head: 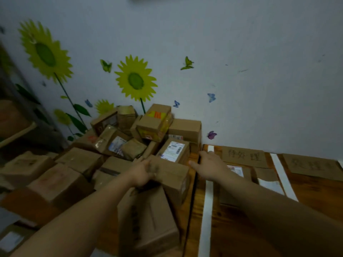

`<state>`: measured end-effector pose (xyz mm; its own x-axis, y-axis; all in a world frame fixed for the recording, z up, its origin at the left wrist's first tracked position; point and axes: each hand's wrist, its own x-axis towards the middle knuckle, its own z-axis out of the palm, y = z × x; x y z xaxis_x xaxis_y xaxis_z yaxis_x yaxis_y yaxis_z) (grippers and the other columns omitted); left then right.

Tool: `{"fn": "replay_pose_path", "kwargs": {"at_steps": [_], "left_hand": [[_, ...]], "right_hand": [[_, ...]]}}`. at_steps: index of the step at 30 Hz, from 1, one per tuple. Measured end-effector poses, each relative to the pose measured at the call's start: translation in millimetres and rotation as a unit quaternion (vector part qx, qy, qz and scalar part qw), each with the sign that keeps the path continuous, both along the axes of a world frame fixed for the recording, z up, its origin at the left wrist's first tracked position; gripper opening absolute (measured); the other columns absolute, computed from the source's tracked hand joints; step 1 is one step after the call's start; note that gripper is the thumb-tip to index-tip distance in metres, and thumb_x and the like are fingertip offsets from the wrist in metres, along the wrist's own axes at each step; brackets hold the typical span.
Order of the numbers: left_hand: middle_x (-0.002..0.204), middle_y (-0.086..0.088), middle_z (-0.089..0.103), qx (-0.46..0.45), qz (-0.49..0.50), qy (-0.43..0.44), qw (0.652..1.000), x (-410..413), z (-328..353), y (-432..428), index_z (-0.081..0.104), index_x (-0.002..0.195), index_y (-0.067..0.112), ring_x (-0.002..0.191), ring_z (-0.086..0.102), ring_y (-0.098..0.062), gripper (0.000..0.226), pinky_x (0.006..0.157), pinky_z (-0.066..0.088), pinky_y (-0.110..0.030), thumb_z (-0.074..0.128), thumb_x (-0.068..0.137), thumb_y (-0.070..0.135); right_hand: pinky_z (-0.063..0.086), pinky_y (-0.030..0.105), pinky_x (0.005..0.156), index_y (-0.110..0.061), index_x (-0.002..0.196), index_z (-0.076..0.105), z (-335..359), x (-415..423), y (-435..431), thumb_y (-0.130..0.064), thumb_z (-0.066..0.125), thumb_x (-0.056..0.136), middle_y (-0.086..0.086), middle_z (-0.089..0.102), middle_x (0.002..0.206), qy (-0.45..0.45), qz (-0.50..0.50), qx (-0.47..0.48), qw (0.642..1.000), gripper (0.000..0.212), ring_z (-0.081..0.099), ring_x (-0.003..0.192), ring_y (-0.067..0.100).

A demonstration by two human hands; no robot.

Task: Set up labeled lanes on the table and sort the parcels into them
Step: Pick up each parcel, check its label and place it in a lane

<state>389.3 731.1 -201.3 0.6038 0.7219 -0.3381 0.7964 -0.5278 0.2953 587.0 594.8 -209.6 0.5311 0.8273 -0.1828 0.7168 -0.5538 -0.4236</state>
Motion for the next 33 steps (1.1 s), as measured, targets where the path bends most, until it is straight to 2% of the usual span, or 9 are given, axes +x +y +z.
{"fn": "replay_pose_path", "kwargs": {"at_steps": [7, 11, 14, 18, 23, 26, 29, 31, 33], "left_hand": [[0.150, -0.009, 0.033, -0.117, 0.086, -0.085, 0.986, -28, -14, 29, 0.028, 0.147, 0.015, 0.137, 0.033, -0.024, 0.064, 0.110, 0.027, -0.034, 0.058, 0.092, 0.024], [0.145, -0.009, 0.039, -0.151, 0.118, -0.104, 0.976, -13, -30, 34, 0.029, 0.145, 0.014, 0.131, 0.040, -0.025, 0.059, 0.107, 0.030, -0.034, 0.057, 0.093, 0.020], [0.144, -0.008, 0.039, -0.176, 0.153, -0.120, 0.965, -5, -41, 38, 0.030, 0.144, 0.013, 0.129, 0.041, -0.025, 0.062, 0.107, 0.032, -0.035, 0.061, 0.091, 0.022], [0.139, -0.010, 0.045, -0.197, 0.207, -0.176, 0.942, 5, -37, 43, 0.034, 0.141, 0.012, 0.125, 0.046, -0.027, 0.059, 0.103, 0.037, -0.038, 0.062, 0.089, 0.019], [0.138, -0.007, 0.047, -0.188, 0.225, -0.297, 0.909, 12, -3, 45, 0.035, 0.143, 0.017, 0.124, 0.046, -0.027, 0.068, 0.095, 0.040, -0.035, 0.065, 0.086, 0.039], [0.144, -0.005, 0.042, -0.189, 0.218, -0.353, 0.890, 10, 25, 41, 0.032, 0.146, 0.020, 0.127, 0.044, -0.028, 0.070, 0.101, 0.042, -0.040, 0.056, 0.088, 0.051], [0.119, -0.002, 0.059, -0.216, 0.214, -0.402, 0.864, 1, 52, 36, 0.059, 0.118, 0.021, 0.102, 0.056, -0.019, 0.044, 0.088, 0.044, -0.035, 0.040, 0.095, 0.053], [0.098, 0.001, 0.064, -0.227, 0.213, -0.428, 0.848, -10, 67, 33, 0.062, 0.090, 0.027, 0.085, 0.058, -0.015, 0.042, 0.075, 0.046, -0.033, 0.030, 0.098, 0.053], [0.096, 0.001, 0.065, -0.232, 0.202, -0.445, 0.841, -26, 74, 33, 0.063, 0.096, 0.027, 0.086, 0.060, -0.016, 0.047, 0.068, 0.046, -0.030, 0.025, 0.099, 0.054]], "right_hand": [[0.047, 0.023, 0.079, -0.028, 0.119, 0.049, -52, -62, 30, -0.038, 0.055, 0.093, -0.002, 0.058, 0.113, 0.117, -0.007, -0.028, 0.993, 0.028, 0.056, 0.091, 0.006], [0.043, 0.026, 0.095, -0.014, 0.132, 0.042, -72, -63, 42, -0.032, 0.046, 0.100, 0.006, 0.049, 0.133, 0.169, -0.017, -0.076, 0.983, 0.037, 0.050, 0.110, 0.014], [0.044, 0.035, 0.099, -0.011, 0.144, 0.027, -83, -59, 49, -0.032, 0.061, 0.090, 0.011, 0.049, 0.136, 0.259, -0.126, -0.013, 0.958, 0.067, 0.052, 0.120, 0.026], [0.043, 0.041, 0.102, -0.016, 0.145, 0.026, -77, -52, 56, -0.031, 0.059, 0.092, 0.009, 0.048, 0.137, 0.271, -0.148, 0.058, 0.949, 0.065, 0.051, 0.122, 0.027], [0.045, 0.041, 0.099, -0.032, 0.147, 0.025, -28, -39, 53, -0.051, 0.055, 0.090, -0.002, 0.046, 0.138, 0.327, -0.185, 0.242, 0.895, 0.067, 0.050, 0.123, 0.025], [0.047, 0.037, 0.095, -0.030, 0.145, 0.030, 10, -39, 41, -0.046, 0.060, 0.088, -0.005, 0.052, 0.129, 0.317, -0.175, 0.305, 0.881, 0.066, 0.053, 0.116, 0.020], [0.045, 0.031, 0.085, -0.026, 0.140, 0.037, 37, -47, 31, -0.033, 0.061, 0.091, -0.006, 0.054, 0.120, 0.253, -0.174, 0.335, 0.890, 0.056, 0.053, 0.102, 0.014], [0.044, 0.029, 0.083, -0.022, 0.135, 0.044, 51, -57, 24, -0.033, 0.058, 0.093, -0.002, 0.057, 0.120, 0.219, -0.173, 0.346, 0.896, 0.046, 0.053, 0.100, 0.013], [0.045, 0.027, 0.078, -0.020, 0.126, 0.050, 60, -69, 18, -0.038, 0.056, 0.094, -0.004, 0.058, 0.112, 0.223, -0.172, 0.356, 0.891, 0.038, 0.055, 0.097, 0.013]]}}
